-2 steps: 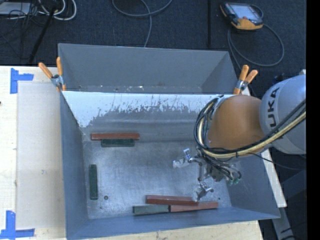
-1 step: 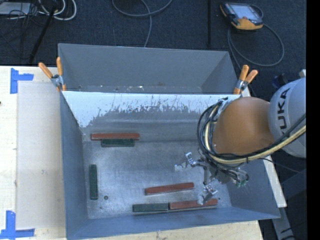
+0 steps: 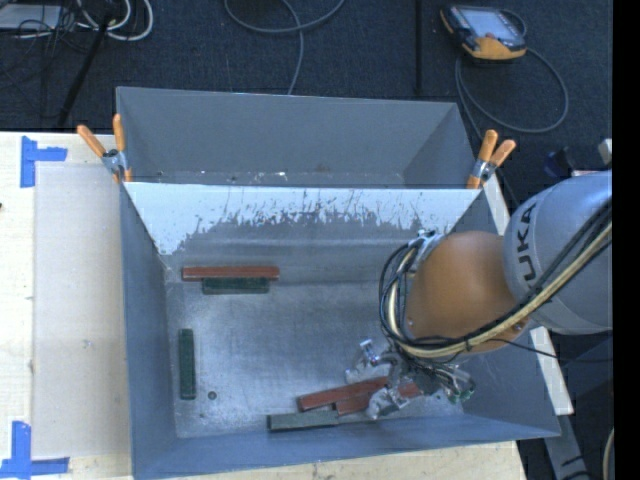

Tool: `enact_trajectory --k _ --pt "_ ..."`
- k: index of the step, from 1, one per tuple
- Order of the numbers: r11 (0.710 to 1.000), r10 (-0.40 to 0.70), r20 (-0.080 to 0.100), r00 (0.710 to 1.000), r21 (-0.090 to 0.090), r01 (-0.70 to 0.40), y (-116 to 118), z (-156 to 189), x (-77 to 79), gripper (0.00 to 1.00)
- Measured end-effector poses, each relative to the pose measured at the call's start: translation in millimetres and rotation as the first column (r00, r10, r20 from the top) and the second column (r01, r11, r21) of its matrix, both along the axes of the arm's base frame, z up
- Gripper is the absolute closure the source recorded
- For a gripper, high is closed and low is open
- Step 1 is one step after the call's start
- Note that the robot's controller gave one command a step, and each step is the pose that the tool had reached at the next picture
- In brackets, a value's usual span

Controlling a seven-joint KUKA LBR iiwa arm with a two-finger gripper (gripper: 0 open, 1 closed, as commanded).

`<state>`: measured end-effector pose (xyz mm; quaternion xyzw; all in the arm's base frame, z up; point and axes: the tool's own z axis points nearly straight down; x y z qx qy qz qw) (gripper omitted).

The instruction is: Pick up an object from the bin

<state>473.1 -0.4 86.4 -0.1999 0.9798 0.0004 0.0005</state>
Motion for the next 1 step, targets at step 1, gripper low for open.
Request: enact_trajectory --k 1 --pt "1.000 0.000 0.000 1.000 0.000 0.000 0.0 0.0 0.0 1.00"
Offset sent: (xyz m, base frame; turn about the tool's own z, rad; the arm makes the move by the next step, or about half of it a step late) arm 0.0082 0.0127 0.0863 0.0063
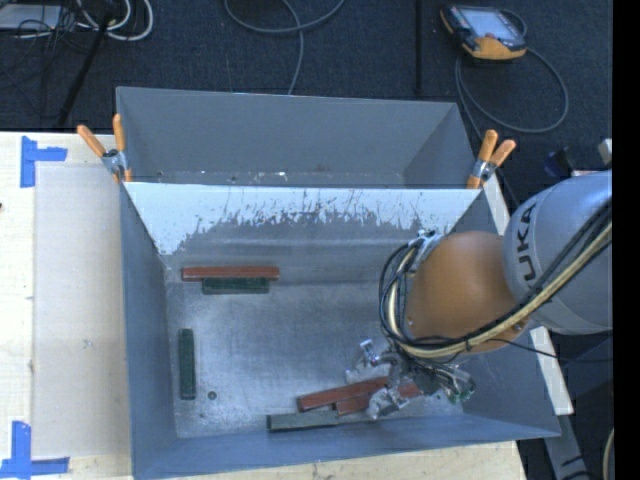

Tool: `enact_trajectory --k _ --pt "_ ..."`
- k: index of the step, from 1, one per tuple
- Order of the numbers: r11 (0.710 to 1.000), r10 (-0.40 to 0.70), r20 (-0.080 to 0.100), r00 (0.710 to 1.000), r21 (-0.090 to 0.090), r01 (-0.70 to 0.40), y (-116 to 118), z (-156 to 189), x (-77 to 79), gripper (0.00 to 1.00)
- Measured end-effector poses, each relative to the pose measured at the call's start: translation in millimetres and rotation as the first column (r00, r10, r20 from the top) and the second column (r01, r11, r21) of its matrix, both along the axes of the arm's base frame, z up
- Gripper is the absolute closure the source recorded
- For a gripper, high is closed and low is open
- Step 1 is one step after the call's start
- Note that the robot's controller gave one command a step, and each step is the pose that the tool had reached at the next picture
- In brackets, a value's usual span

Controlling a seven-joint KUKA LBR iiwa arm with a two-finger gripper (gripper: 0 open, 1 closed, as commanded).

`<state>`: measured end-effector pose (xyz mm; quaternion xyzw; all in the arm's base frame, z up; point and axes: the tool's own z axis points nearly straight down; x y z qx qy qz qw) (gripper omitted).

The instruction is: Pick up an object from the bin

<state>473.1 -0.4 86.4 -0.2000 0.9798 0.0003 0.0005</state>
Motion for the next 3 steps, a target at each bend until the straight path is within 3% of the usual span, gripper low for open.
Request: enact_trajectory --k 1,2,3 --pt "1.000 -0.006 -0.002 1.000 0.000 0.006 12.7 85.5 8.4 1.00" --pt "1.000 -0.007 -0.002 1.000 0.000 0.007 12.6 85.5 8.3 1.00" --pt "1.000 0.002 -0.001 1.000 0.000 -0.002 20.3 149.6 8.4 1.00"
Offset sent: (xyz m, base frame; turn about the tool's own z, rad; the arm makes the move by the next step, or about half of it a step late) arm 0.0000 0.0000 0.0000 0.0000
